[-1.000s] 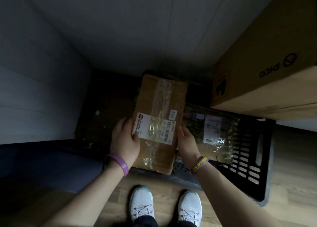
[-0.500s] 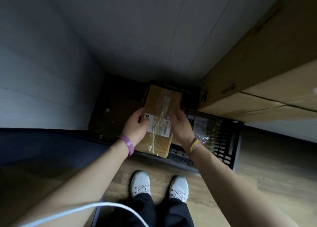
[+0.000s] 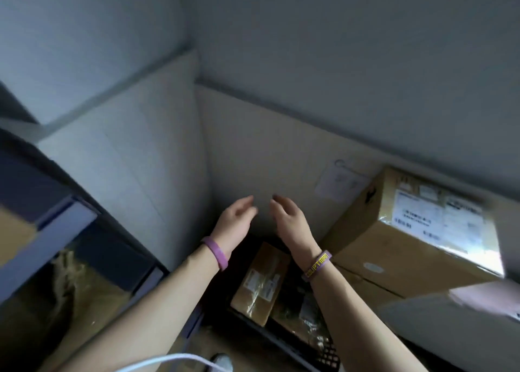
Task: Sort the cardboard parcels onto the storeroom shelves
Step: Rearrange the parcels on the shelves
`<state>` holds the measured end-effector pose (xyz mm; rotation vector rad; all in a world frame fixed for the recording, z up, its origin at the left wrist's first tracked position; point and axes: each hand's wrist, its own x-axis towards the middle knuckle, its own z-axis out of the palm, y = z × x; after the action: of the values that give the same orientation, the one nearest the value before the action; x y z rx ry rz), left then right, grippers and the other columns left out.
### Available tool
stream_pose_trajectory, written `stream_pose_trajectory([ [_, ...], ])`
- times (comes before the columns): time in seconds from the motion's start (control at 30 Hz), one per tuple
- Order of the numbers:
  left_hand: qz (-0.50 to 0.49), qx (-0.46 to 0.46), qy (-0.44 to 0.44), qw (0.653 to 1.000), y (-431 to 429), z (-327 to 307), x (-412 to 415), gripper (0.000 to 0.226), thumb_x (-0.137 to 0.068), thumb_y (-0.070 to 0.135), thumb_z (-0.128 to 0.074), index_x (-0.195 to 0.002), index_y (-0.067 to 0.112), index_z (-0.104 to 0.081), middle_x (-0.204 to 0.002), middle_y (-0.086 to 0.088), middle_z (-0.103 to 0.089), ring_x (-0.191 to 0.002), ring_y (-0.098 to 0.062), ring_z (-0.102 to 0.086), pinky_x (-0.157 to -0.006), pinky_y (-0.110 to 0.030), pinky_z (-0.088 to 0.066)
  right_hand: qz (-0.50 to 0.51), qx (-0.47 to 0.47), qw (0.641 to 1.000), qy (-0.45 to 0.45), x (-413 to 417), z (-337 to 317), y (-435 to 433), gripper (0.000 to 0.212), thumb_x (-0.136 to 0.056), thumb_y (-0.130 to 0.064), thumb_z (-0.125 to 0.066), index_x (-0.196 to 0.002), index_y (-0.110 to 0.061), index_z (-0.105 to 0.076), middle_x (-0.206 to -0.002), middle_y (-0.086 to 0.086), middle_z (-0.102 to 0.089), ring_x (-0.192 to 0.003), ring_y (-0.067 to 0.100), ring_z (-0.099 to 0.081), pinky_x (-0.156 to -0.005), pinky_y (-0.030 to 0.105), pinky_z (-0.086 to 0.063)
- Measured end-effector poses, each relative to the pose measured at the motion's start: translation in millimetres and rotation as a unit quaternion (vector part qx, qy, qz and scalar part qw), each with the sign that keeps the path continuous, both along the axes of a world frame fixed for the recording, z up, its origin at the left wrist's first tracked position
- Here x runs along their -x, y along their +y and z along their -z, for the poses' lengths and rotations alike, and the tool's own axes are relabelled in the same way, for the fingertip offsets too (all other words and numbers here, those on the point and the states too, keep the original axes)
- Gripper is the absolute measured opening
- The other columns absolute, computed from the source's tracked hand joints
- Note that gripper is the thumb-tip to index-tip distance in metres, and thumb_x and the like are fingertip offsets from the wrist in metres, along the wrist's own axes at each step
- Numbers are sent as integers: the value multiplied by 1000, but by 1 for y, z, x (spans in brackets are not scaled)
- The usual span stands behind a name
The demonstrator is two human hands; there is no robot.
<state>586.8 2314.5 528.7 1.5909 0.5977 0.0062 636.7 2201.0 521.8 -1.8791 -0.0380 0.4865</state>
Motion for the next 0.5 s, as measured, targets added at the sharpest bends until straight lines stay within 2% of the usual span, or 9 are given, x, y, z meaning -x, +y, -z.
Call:
stream_pose_trajectory([
  [0.03,-14,1,-17,1000,0,-23,10,39,-95,4,-50,-134,2,-51,-135,-11,-55,-115,-13,-52,-89,-12,-38,-15,-10,1000,-9,9,-20,2,41,-98,-25,-52,-136,-8,-53,-110,2,-58,-98,10,-54,-88,27,-43],
  [0.1,-37,-7,-54,998,-3,-65,34,40,-96,6,-51,-135,4,-50,-136,-9,-54,-121,-16,-52,-97,-17,-38,-49,-32,998,-27,30,-57,5,43,-98,-28,-51,-138,-12,-51,-126,4,-61,-117,14,-56,-103,35,-45],
  [0.17,-65,-22,-82,994,-7,-99,66,40,-96,10,-51,-136,8,-50,-137,-5,-54,-117,-10,-51,-93,-13,-37,-83,-55,994,-44,55,-91,5,44,-98,-30,-52,-139,-16,-51,-136,4,-58,-127,16,-52,-110,42,-41],
  [0.23,-108,-35,-92,989,-14,-124,105,40,-96,16,-53,-136,14,-52,-136,-1,-55,-113,-4,-50,-93,-14,-37,-118,-75,989,-55,84,-118,2,45,-98,-31,-52,-140,-17,-49,-139,3,-56,-128,16,-51,-112,42,-39],
  [0.37,-203,-40,-110,972,-29,-163,187,42,-95,21,-54,-137,19,-51,-134,1,-56,-119,-8,-52,-94,-18,-37,-207,-107,969,-78,145,-160,-6,44,-98,-30,-52,-140,-18,-49,-140,1,-55,-128,13,-51,-113,41,-38],
  [0.5,-290,-56,-131,946,-38,-192,270,42,-94,20,-56,-135,18,-52,-122,7,-60,-101,1,-55,-85,-13,-40,-277,-130,949,-81,209,-193,-3,42,-98,-29,-54,-138,-19,-50,-136,1,-57,-122,12,-54,-111,40,-40],
])
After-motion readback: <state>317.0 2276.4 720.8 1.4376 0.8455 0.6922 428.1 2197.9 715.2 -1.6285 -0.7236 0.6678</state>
